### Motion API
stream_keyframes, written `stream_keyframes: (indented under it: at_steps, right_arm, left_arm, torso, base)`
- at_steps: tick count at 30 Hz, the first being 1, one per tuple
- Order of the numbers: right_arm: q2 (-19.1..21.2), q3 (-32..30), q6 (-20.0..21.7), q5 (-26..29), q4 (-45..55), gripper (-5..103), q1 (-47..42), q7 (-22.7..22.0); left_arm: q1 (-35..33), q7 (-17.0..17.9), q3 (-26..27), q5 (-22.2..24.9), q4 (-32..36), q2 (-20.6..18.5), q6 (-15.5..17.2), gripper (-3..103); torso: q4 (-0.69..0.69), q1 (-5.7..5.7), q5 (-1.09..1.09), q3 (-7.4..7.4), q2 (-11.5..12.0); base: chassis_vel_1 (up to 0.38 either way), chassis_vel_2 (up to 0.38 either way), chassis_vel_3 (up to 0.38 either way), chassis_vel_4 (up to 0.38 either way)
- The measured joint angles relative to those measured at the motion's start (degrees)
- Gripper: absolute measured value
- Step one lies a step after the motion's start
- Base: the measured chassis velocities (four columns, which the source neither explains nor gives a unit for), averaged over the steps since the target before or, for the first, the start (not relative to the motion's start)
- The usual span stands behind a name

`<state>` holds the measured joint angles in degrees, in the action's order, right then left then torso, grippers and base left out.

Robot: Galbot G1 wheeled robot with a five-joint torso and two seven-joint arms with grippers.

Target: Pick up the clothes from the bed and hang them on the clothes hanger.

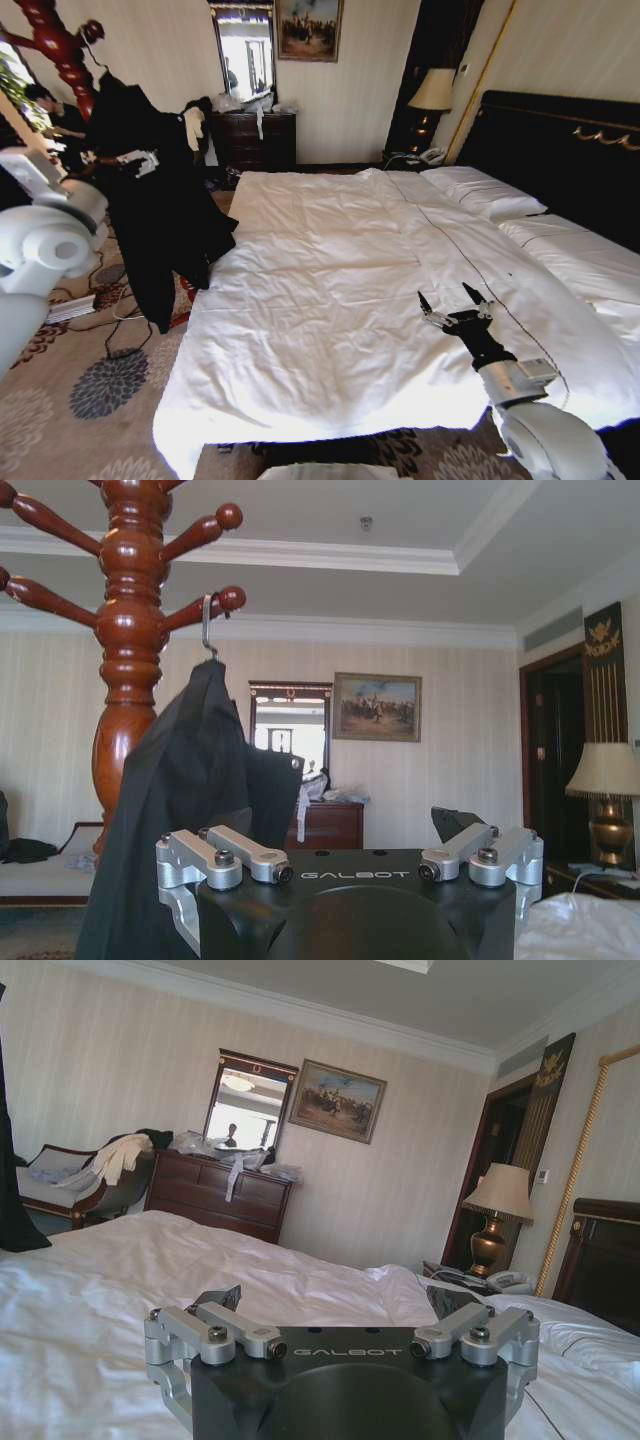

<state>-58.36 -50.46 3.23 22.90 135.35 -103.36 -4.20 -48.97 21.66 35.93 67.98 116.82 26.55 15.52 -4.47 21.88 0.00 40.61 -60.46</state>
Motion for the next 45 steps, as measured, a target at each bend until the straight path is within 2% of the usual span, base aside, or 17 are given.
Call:
stream_keyframes:
  at_steps: [1,5,6,10,14,15,19,20,23,24,28,29,32,34,36,39,45]
  right_arm:
    - [0.0,0.0,0.0,0.0,0.0,100,0.0,0.0]
    - [0.0,0.0,0.0,0.0,0.0,100,0.0,0.0]
    - [0.0,0.0,0.0,0.0,0.0,100,0.0,0.0]
    - [0.0,0.0,0.0,0.0,0.0,100,0.0,0.0]
    - [0.0,0.0,0.0,0.0,0.0,100,0.0,0.0]
    - [0.0,0.0,0.0,0.0,0.0,100,0.0,0.0]
    - [0.0,0.0,0.0,0.0,0.0,100,0.0,0.0]
    - [0.0,0.0,0.0,0.0,0.0,100,0.0,0.0]
    - [0.0,0.0,0.0,0.0,0.0,100,0.0,0.0]
    - [0.0,0.0,0.0,0.0,0.0,100,0.0,0.0]
    - [0.0,0.0,0.0,0.0,0.0,100,0.0,0.0]
    - [0.0,0.0,0.0,0.0,0.0,100,0.0,0.0]
    - [0.0,0.0,0.0,0.0,0.0,100,0.0,0.0]
    - [0.0,0.0,0.0,0.0,0.0,100,0.0,0.0]
    - [0.0,0.0,0.0,0.0,0.0,100,0.0,0.0]
    - [0.0,0.0,0.0,0.0,0.0,100,0.0,0.0]
    - [0.0,0.0,0.0,0.0,0.0,100,0.0,0.0]
  left_arm:
    - [0.0,0.0,0.0,0.0,0.0,0.0,0.0,100]
    - [-12.68,-4.05,8.46,-6.88,2.85,3.58,-2.32,100]
    - [-12.68,-4.05,8.46,-6.88,2.85,3.58,-2.32,100]
    - [-19.59,-5.77,12.12,-10.78,5.0,6.79,-3.75,100]
    - [-28.85,-7.64,14.51,-15.81,8.84,12.48,-5.39,100]
    - [-28.85,-7.64,14.51,-15.81,8.84,12.48,-5.39,100]
    - [-36.82,-10.27,16.14,-21.26,12.15,19.46,-7.45,100]
    - [-36.82,-10.27,16.14,-21.26,12.15,19.46,-7.45,100]
    - [-42.26,-12.56,16.47,-25.96,14.18,25.76,-10.07,100]
    - [-42.26,-12.56,16.47,-25.96,14.18,25.76,-10.07,100]
    - [-49.22,-16.01,16.31,-31.64,15.05,31.84,-15.04,100]
    - [-49.22,-16.01,16.31,-31.64,15.05,31.84,-15.04,100]
    - [-53.43,-18.1,15.49,-35.79,14.41,35.65,-19.28,100]
    - [-56.14,-19.42,14.14,-40.23,13.45,37.62,-22.59,100]
    - [-56.91,-19.74,13.66,-41.39,13.15,38.18,-23.48,100]
    - [-60.13,-20.89,11.36,-44.3,12.76,41.61,-26.24,100]
    - [-62.97,-21.35,8.96,-46.6,13.95,45.7,-28.05,100]
  torso:
    - [0.0,0.0,0.0,0.0,0.0]
    - [0.01,0.0,-0.01,0.0,0.0]
    - [0.01,0.0,-0.01,0.0,0.0]
    - [0.01,0.0,0.0,0.0,0.0]
    - [0.0,0.0,0.0,0.0,0.0]
    - [0.0,0.0,0.0,0.0,0.0]
    - [0.0,0.0,0.01,0.0,0.0]
    - [0.0,0.0,0.01,0.0,0.0]
    - [0.01,0.0,0.0,0.0,0.0]
    - [0.01,0.0,0.0,0.0,0.0]
    - [0.02,-0.01,0.01,0.0,0.0]
    - [0.02,-0.01,0.01,0.0,0.0]
    - [0.0,-0.01,0.0,0.0,0.0]
    - [0.0,-0.01,0.01,0.0,0.0]
    - [0.0,-0.01,0.0,0.0,0.0]
    - [0.0,-0.01,0.0,0.0,0.0]
    - [0.0,-0.01,-0.01,0.0,0.0]
  base:
    - [0.0,0.0,0.0,0.0]
    - [0.0,0.0,0.0,0.0]
    - [0.0,0.0,0.0,0.0]
    - [0.0,0.0,0.0,0.0]
    - [0.0,0.0,0.0,0.0]
    - [0.0,0.0,0.0,0.0]
    - [0.0,0.0,0.0,0.0]
    - [0.0,0.0,0.0,0.0]
    - [0.0,0.0,0.0,0.0]
    - [0.0,0.0,0.0,0.0]
    - [0.0,0.0,0.0,0.0]
    - [0.0,0.0,0.0,0.0]
    - [0.0,0.0,0.0,0.0]
    - [0.0,0.0,0.0,0.0]
    - [0.0,0.0,0.0,0.0]
    - [0.0,0.0,0.0,0.0]
    - [0.0,0.0,0.0,0.0]
